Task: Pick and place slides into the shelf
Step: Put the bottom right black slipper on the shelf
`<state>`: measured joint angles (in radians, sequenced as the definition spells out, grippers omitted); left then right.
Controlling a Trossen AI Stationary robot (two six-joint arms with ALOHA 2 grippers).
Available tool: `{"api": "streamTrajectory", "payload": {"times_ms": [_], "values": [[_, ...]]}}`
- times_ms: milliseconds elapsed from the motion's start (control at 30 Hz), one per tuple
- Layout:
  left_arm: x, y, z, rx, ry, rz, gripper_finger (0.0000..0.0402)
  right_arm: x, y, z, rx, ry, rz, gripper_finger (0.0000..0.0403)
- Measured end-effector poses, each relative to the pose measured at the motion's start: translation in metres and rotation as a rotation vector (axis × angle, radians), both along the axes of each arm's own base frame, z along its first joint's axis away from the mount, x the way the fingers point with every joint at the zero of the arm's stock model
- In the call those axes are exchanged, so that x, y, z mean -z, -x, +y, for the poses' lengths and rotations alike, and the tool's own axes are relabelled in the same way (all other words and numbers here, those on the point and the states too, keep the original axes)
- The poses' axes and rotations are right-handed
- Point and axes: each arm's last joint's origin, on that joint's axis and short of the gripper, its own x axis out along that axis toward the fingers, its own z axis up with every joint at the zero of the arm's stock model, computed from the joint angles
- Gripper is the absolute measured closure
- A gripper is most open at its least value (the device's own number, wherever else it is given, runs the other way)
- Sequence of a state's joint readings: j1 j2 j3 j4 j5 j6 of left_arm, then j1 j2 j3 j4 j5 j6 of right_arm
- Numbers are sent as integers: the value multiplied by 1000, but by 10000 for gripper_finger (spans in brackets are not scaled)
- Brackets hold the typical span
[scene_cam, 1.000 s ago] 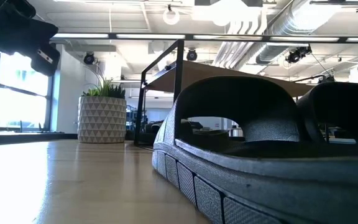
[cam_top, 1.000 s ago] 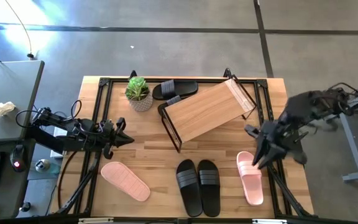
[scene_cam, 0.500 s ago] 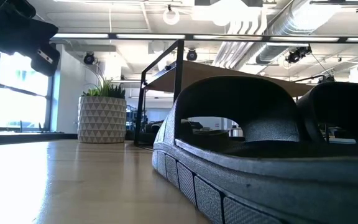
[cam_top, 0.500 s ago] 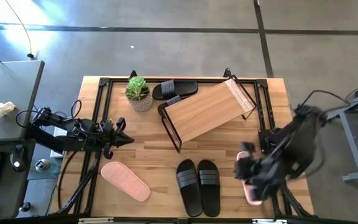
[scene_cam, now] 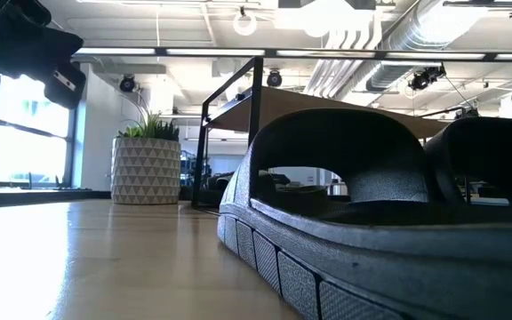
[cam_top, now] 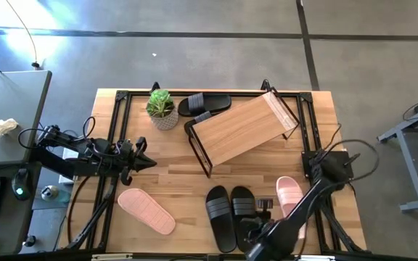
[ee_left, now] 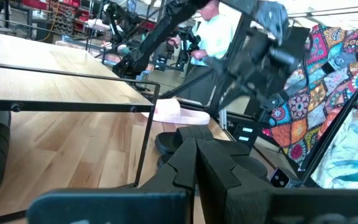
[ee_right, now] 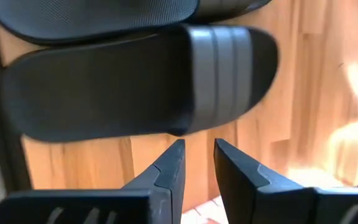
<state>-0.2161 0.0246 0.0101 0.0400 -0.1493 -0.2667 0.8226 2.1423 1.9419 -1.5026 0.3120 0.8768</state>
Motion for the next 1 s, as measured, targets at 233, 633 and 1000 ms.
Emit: {"api": "streamTrajectory", "payload": {"times_ms": [233, 633, 1000], "values": [[0, 0, 0, 0, 0, 0, 401, 41, -4, 14, 1, 129, -1, 287], [0, 0, 0, 0, 0, 0, 401, 45, -7, 14, -53, 247, -105, 197], [0, 0, 0, 0, 0, 0, 401, 45, -23, 0, -45, 259, -95, 192]]}}
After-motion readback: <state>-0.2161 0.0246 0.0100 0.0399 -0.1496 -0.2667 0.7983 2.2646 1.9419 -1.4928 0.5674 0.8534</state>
